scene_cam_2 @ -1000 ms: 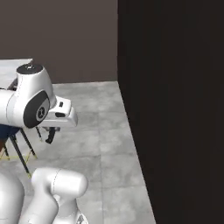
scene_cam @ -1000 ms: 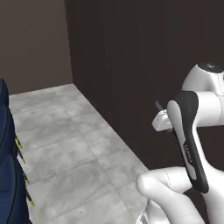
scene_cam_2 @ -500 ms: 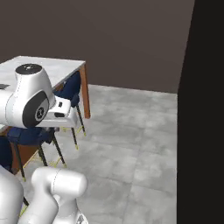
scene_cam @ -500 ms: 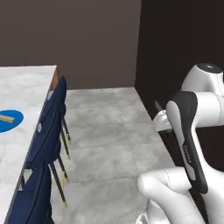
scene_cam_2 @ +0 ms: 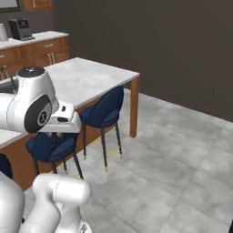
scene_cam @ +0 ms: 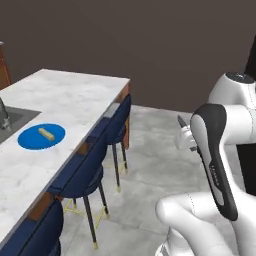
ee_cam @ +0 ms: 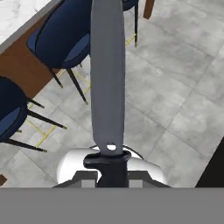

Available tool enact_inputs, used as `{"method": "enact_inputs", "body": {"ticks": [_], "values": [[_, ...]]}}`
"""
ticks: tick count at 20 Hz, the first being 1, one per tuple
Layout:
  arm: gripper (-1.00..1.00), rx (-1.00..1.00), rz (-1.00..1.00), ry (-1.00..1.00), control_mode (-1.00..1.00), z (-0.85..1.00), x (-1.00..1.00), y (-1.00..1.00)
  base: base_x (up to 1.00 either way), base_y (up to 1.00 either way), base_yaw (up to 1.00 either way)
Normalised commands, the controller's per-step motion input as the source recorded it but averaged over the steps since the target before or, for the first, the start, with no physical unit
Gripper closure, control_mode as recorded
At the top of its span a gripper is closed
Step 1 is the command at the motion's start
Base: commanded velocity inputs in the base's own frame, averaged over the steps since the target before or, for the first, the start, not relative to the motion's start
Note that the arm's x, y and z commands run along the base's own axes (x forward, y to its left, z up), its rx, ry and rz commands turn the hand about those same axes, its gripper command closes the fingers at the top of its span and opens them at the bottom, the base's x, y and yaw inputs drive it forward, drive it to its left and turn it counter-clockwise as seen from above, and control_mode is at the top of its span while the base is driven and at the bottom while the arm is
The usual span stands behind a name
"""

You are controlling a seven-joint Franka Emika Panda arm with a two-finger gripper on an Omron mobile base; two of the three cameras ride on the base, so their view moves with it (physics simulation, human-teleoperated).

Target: Retrieve the butter from the fridge and place it on a plate on the dining table. Then retrieve the butter knife by the fridge and place it near the plate.

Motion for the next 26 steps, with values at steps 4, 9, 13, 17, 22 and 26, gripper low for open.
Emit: {"method": "enact_inputs", "body": {"ticks": [4,9,13,17,22,26], "values": [[1.0,0.0,0.0,0.0,1.0,0.0,0.0,0.0,0.63,-0.57,0.71],[1.0,0.0,0.0,0.0,1.0,0.0,0.0,0.0,0.6,-0.65,0.68],[1.0,0.0,0.0,0.0,1.0,0.0,0.0,0.0,0.6,-0.68,0.67],[1.0,0.0,0.0,0.0,1.0,0.0,0.0,0.0,0.63,-0.81,0.61],[1.0,0.0,0.0,0.0,1.0,0.0,0.0,0.0,0.7,-0.63,0.41],[1.0,0.0,0.0,0.0,1.0,0.0,0.0,0.0,0.48,-0.01,0.12]]}}
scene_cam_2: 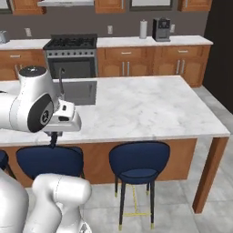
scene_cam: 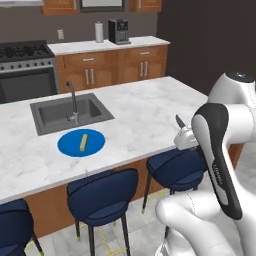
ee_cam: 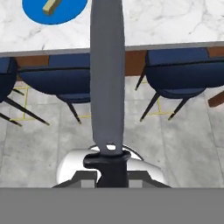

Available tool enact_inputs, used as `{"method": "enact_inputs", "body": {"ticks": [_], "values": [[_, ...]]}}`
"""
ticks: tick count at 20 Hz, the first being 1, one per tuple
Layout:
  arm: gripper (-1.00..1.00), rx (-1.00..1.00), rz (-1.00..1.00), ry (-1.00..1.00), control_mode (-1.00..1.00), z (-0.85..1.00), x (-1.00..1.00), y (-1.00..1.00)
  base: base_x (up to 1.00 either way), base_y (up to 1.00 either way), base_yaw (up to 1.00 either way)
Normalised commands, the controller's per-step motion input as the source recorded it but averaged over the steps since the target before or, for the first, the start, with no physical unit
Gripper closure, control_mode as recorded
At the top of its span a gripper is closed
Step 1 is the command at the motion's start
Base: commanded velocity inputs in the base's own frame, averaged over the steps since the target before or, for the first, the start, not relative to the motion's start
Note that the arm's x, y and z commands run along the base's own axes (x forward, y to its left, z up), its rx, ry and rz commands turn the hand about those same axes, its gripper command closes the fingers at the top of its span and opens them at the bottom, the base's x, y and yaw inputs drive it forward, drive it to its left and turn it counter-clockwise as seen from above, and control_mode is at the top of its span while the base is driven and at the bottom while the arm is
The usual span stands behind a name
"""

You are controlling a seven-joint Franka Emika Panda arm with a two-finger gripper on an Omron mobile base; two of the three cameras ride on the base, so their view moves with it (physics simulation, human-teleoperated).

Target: Retrieve the butter from the fridge and place it on a plate on the dining table. Then retrieve the butter knife by the fridge and place it near the plate.

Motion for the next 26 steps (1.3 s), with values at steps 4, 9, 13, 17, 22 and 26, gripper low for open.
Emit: {"method": "enact_inputs", "body": {"ticks": [4,9,13,17,22,26], "values": [[1.0,0.0,0.0,0.0,1.0,0.0,0.0,0.0,0.34,0.39,0.0],[1.0,0.0,0.0,0.0,1.0,0.0,0.0,0.0,0.36,0.43,0.0],[1.0,0.0,0.0,0.0,1.0,0.0,0.0,0.0,0.39,0.41,-0.03],[1.0,0.0,0.0,0.0,1.0,0.0,0.0,0.0,0.46,0.42,-0.02],[1.0,0.0,0.0,0.0,1.0,0.0,0.0,0.0,0.48,0.38,-0.01],[1.0,0.0,0.0,0.0,1.0,0.0,0.0,0.0,0.46,0.35,0.0]]}}
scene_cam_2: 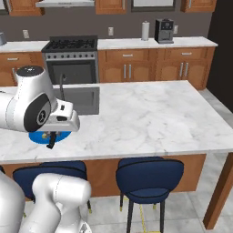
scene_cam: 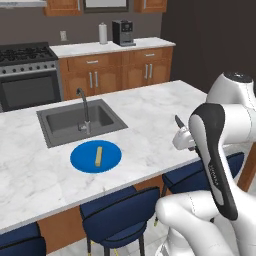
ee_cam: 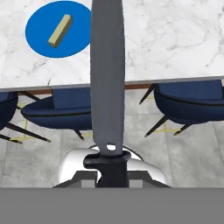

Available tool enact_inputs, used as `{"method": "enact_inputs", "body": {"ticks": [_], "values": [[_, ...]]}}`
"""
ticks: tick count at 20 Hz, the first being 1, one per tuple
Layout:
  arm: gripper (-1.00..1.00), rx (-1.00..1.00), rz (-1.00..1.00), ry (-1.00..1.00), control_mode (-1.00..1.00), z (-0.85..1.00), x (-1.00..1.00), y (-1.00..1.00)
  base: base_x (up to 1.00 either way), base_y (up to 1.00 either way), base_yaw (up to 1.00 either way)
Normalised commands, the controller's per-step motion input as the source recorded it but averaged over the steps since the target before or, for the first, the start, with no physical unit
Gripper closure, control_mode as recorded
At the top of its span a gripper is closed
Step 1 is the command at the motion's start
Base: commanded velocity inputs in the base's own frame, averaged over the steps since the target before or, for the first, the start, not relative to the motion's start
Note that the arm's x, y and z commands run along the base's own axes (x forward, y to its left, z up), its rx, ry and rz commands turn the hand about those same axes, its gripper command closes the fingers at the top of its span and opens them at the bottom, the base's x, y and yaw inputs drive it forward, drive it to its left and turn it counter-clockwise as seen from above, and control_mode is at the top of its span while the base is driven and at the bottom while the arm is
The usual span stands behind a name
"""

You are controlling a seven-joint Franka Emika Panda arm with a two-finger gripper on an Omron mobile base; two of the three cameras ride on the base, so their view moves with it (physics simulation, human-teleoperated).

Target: Retrieve the butter from the fridge and place it on a plate on the dining table. Then retrieve the butter knife by the fridge and place it near the plate.

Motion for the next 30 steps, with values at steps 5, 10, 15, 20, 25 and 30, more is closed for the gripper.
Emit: {"method": "enact_inputs", "body": {"ticks": [5,10,15,20,25,30], "values": [[1.0,0.0,0.0,0.0,-1.0,0.0,0.16,0.12,0.25,0.2,0.0],[1.0,0.0,0.0,0.0,-1.0,-0.02,0.53,0.34,0.0,0.0,0.0],[1.0,0.0,0.0,0.0,-1.0,-0.05,0.58,0.32,0.0,0.0,0.0],[1.0,0.0,0.0,0.01,-1.0,-0.17,0.65,0.18,0.0,0.0,0.0],[1.0,0.01,0.0,0.02,-1.0,-0.19,0.63,0.07,0.0,0.0,0.0],[1.0,0.0,0.0,-0.04,-1.0,-0.6,0.54,0.0,0.0,0.0,0.0]]}}
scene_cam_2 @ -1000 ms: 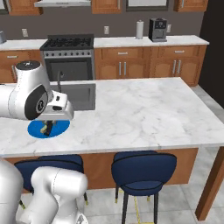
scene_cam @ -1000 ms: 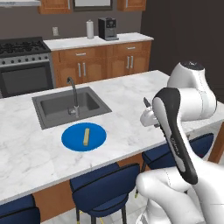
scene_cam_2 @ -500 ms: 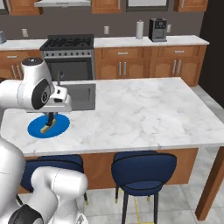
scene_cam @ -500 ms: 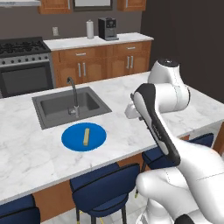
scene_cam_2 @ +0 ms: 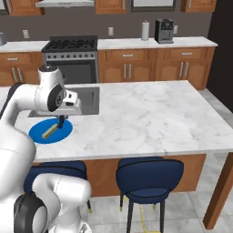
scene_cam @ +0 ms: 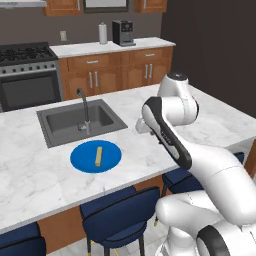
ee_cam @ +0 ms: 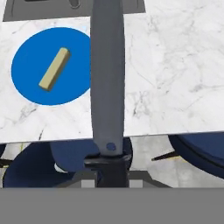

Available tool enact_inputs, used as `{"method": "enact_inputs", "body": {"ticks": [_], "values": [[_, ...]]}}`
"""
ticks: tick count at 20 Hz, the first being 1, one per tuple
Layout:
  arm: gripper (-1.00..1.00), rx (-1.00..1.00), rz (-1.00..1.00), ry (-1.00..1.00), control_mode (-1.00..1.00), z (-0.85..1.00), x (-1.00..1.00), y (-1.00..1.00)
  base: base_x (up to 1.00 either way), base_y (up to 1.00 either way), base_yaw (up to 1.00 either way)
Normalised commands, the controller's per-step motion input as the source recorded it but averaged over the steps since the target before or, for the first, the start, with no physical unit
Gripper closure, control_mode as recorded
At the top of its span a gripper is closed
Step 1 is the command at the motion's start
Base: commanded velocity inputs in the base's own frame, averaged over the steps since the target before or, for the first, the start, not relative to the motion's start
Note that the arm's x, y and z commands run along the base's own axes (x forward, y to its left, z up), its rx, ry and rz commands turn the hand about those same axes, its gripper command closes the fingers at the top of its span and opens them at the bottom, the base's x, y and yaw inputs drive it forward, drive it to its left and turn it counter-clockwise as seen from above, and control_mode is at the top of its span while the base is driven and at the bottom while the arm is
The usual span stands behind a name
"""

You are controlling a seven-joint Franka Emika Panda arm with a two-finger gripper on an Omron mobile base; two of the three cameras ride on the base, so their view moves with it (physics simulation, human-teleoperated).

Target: Retrieve the butter from the fridge and place it on a plate on the dining table. Then retrieve the butter knife by the fridge and place it near the plate.

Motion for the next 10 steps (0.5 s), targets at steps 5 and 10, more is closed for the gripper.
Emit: {"method": "enact_inputs", "body": {"ticks": [5,10], "values": [[1.0,0.0,0.0,-0.16,-1.0,-0.79,0.38,0.0,0.0,0.0,0.0],[1.0,0.0,0.0,-0.18,-1.0,-0.46,0.33,0.0,0.0,0.0,0.0]]}}
